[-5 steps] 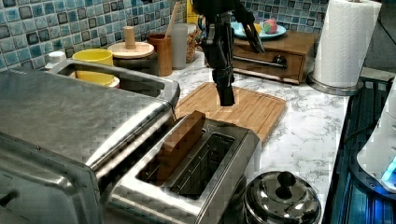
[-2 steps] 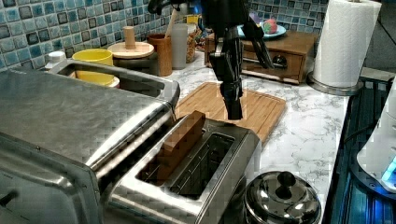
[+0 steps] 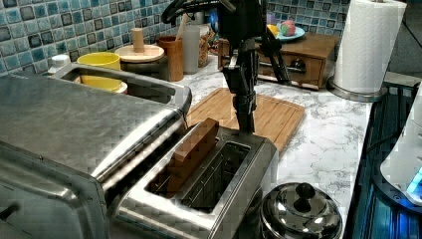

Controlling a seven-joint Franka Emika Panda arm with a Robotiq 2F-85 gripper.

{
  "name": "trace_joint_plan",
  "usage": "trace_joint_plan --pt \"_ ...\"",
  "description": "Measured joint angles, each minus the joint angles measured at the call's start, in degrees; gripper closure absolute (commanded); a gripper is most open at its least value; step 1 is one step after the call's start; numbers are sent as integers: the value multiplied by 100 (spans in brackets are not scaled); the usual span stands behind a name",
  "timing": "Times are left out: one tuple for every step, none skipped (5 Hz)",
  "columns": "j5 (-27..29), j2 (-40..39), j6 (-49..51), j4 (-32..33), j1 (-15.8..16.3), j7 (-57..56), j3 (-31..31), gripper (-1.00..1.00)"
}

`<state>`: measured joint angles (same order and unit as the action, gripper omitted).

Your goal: Turn on the toaster.

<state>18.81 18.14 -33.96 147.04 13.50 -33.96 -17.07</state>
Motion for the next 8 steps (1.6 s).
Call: trace_joint_plan --pt "0 -120 -34 0 -8 0 -1 100" --pt "-105 -350 -48 -34 -45 0 -28 100" --pt "-112 -528 -238 -22 -71 0 -17 100" --pt "-18 -741 -417 -22 -61 0 13 100" --pt "120 -1002 -481 -22 -64 -50 81 100" --pt "263 -1069 -582 -11 -66 -59 197 100" --pt "280 -1052 -641 11 -61 -59 192 100" --pt "263 -1050 -632 11 -62 -59 183 100"
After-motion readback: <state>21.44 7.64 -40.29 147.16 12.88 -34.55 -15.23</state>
